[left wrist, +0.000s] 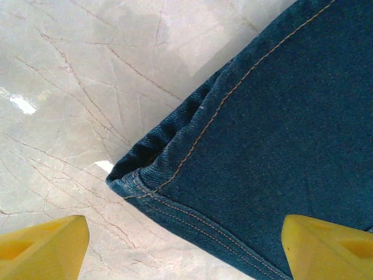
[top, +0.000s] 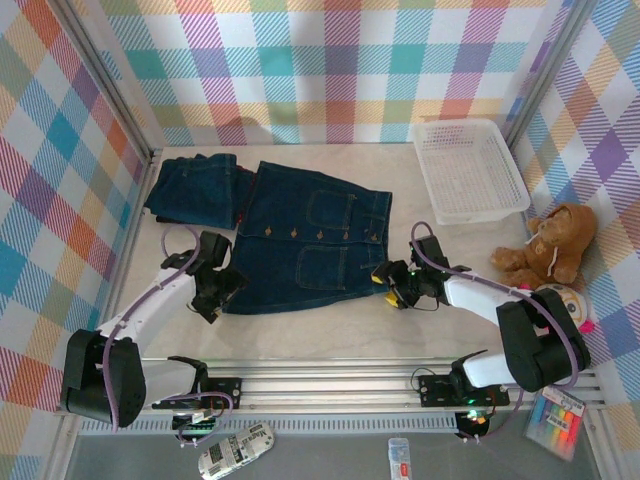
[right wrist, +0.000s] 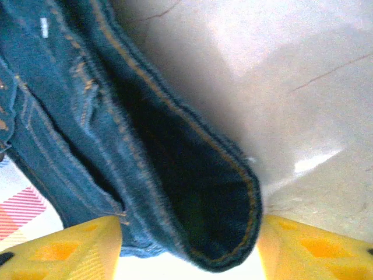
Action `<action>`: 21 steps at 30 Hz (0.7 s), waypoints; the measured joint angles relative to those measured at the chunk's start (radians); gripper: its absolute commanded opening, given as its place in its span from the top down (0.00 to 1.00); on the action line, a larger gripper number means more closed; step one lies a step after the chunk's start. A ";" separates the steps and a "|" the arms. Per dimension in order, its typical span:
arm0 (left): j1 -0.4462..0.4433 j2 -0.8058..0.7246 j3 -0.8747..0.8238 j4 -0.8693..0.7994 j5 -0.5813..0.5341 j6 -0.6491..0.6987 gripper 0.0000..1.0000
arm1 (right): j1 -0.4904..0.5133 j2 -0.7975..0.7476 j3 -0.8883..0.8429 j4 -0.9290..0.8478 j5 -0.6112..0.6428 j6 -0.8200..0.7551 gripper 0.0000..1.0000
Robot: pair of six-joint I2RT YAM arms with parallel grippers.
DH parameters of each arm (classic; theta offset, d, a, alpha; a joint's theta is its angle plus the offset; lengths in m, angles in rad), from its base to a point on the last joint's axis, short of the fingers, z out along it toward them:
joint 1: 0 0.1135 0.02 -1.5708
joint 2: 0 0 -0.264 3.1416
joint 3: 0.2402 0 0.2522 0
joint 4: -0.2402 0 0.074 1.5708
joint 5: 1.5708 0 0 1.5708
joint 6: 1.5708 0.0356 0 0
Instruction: Fold and stack the skirts
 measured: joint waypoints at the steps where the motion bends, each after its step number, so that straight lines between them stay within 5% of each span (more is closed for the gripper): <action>1: 0.000 0.000 -0.005 0.003 0.000 0.000 0.15 | 0.002 0.000 -0.003 0.000 0.005 0.000 0.55; 8: -0.013 0.006 -0.053 0.037 0.008 -0.020 0.25 | 0.008 0.002 -0.013 0.019 0.038 0.019 1.00; 21: -0.047 0.006 -0.151 0.122 -0.037 -0.154 0.37 | 0.011 0.008 -0.014 0.040 0.041 0.023 1.00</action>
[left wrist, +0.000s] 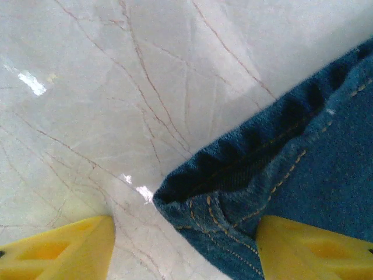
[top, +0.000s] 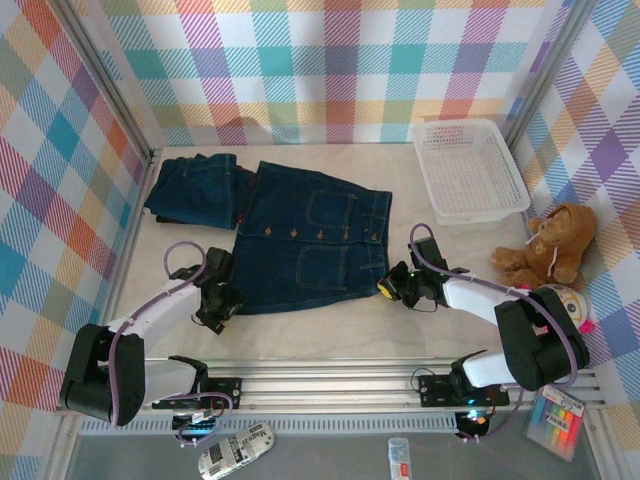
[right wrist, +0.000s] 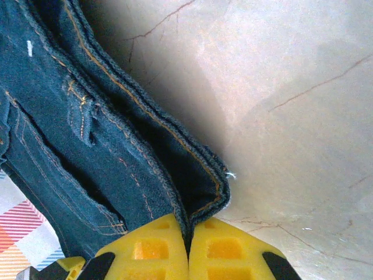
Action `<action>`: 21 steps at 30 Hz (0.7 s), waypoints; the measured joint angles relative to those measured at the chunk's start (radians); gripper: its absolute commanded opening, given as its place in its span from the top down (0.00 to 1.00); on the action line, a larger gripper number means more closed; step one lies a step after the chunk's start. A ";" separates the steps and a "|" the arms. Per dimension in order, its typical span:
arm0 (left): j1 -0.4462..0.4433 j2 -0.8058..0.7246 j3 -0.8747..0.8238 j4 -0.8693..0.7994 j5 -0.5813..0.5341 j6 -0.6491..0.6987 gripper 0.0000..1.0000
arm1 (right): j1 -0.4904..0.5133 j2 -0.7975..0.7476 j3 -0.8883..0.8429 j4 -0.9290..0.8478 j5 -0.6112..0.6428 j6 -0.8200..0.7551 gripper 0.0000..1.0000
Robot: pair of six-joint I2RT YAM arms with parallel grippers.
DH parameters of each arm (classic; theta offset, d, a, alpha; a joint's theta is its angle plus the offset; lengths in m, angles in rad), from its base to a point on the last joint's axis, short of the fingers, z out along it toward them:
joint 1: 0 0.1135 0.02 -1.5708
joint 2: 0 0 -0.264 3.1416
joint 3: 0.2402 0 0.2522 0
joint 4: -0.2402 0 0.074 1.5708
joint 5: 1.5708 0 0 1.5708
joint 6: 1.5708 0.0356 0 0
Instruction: Fold and stack the skirts
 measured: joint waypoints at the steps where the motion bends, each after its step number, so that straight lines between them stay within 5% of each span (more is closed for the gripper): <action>1: -0.002 -0.003 -0.003 0.004 -0.005 -0.009 0.38 | 0.000 0.002 0.000 0.001 0.000 0.000 1.00; 4: -0.012 -0.020 -0.017 0.018 -0.023 -0.041 0.39 | 0.000 0.006 -0.003 0.006 0.000 0.000 1.00; 8: -0.024 -0.019 -0.023 0.014 -0.045 -0.063 0.53 | 0.002 0.008 -0.013 0.021 0.000 0.001 1.00; 17: -0.036 -0.016 -0.024 0.058 -0.076 -0.062 1.00 | 0.003 -0.037 -0.035 0.016 0.005 0.000 1.00; 21: -0.043 -0.052 -0.025 0.056 -0.079 -0.047 1.00 | 0.003 -0.099 -0.038 -0.037 0.007 -0.005 1.00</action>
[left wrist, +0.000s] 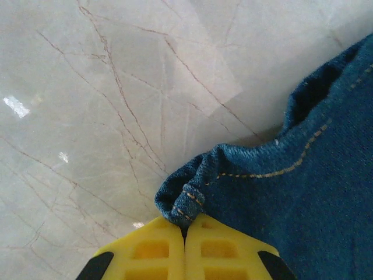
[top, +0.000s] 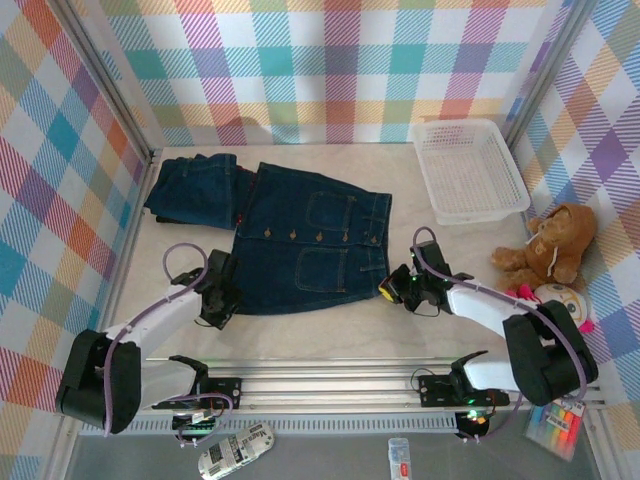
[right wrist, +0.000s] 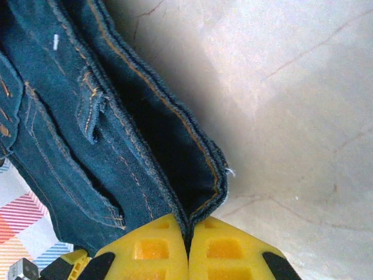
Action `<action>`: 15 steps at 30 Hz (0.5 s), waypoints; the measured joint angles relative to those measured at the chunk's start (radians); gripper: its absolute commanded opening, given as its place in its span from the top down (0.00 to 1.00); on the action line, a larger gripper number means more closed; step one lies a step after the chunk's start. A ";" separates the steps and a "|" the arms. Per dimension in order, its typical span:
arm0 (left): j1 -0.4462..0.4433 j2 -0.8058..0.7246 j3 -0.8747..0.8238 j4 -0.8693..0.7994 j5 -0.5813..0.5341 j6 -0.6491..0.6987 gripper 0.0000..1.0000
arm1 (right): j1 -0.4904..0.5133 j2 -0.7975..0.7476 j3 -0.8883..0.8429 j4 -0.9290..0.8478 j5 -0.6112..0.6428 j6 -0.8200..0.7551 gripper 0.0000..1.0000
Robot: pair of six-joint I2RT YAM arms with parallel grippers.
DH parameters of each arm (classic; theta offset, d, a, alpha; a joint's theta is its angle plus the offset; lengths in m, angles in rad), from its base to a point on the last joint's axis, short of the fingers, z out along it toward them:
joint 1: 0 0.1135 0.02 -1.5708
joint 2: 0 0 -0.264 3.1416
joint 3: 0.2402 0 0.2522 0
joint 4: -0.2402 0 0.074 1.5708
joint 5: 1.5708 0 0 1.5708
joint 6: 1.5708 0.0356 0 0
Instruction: Fold and stack the skirts
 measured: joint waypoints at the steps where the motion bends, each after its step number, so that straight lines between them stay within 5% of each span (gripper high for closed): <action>1: -0.002 -0.024 0.000 -0.017 -0.001 0.005 1.00 | 0.000 -0.023 0.000 -0.025 0.000 -0.003 1.00; 8: -0.003 -0.178 0.129 -0.187 -0.021 0.062 1.00 | 0.003 -0.244 0.002 -0.209 0.023 -0.022 1.00; 15: -0.007 -0.044 0.537 -0.218 -0.088 0.215 1.00 | -0.011 -0.332 0.105 -0.240 0.143 -0.018 1.00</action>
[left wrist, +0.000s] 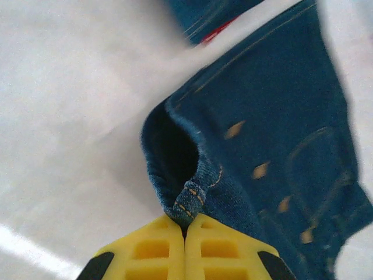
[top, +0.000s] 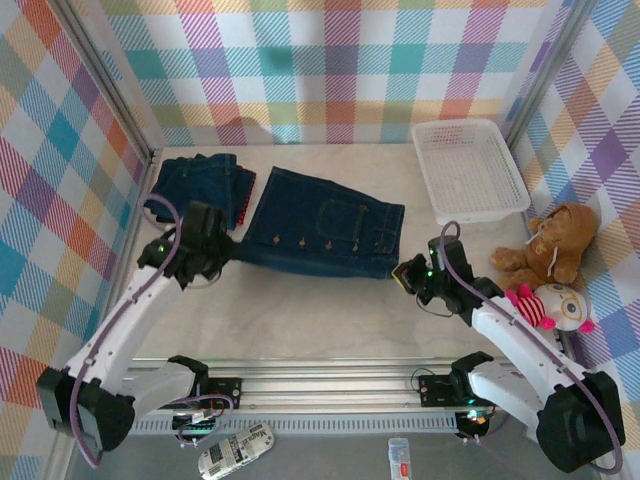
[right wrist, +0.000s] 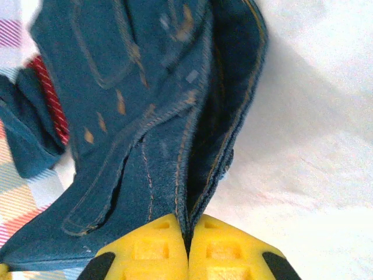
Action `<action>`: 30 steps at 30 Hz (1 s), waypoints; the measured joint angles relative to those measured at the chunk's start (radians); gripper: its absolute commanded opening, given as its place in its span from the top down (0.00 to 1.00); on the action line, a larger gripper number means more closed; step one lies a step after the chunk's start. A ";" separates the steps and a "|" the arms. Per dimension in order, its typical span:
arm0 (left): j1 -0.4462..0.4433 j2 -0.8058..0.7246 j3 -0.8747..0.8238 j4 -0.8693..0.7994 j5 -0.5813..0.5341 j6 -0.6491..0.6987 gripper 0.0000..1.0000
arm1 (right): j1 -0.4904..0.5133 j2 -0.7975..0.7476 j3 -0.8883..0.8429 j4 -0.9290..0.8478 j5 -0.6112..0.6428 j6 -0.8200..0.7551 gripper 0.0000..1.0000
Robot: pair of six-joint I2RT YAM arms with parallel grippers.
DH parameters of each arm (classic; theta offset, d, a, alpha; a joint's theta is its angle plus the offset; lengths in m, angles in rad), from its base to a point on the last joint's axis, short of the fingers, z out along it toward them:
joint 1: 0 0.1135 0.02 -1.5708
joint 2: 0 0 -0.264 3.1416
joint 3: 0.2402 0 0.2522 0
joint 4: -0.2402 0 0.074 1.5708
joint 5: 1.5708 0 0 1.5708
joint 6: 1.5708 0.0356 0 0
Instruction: Fold and stack the skirts
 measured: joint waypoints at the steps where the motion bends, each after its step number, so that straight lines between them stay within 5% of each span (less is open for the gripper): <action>1: -0.001 0.036 0.049 0.014 -0.011 0.026 1.00 | -0.011 0.016 0.025 0.016 0.015 -0.002 1.00; 13: 0.000 0.550 0.525 0.217 -0.127 0.321 1.00 | -0.113 0.382 0.323 0.169 0.155 -0.004 1.00; 26: 0.007 0.881 0.794 0.236 -0.148 0.428 1.00 | -0.159 0.692 0.531 0.168 0.163 -0.003 1.00; 28: 0.007 0.924 0.834 0.232 -0.149 0.433 1.00 | -0.161 0.732 0.555 0.168 0.170 -0.003 0.94; 30: 0.007 0.980 0.900 0.215 -0.160 0.434 0.93 | -0.162 0.770 0.582 0.168 0.177 -0.005 0.71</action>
